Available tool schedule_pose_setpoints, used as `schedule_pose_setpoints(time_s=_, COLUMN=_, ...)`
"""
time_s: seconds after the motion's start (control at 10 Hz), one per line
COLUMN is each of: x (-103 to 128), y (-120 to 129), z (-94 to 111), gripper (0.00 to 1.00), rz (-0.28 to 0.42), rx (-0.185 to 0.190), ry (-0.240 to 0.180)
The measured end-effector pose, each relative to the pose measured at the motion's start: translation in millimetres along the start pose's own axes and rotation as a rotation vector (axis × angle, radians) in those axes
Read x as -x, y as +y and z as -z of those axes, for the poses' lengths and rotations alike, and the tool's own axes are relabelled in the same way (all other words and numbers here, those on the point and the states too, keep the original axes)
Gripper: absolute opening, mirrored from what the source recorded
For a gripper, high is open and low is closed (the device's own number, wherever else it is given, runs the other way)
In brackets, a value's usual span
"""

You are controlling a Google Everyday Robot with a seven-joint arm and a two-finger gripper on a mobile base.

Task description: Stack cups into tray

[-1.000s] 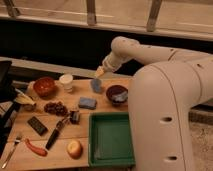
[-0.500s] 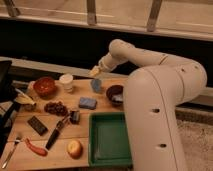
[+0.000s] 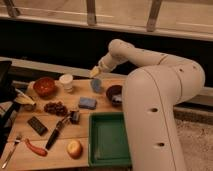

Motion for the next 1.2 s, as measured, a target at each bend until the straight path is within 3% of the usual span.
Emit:
schedule_pose_setpoints(time_s=0.4, x=-4.9, y=-5.6, z=-11.6, gripper=0.62, rz=-0.016, rx=0.007, ry=0.031)
schedule_pose_setpoints(time_s=0.8, x=-12.1, y=-13.7, z=-26.8, gripper=0.62, rz=-0.055, rx=0.007, ry=0.022)
schedule_pose_setpoints(time_s=1.2, x=-19.8, y=-21.7, z=-48.9, gripper=0.62, rz=-0.056, rx=-0.054, ry=-0.016)
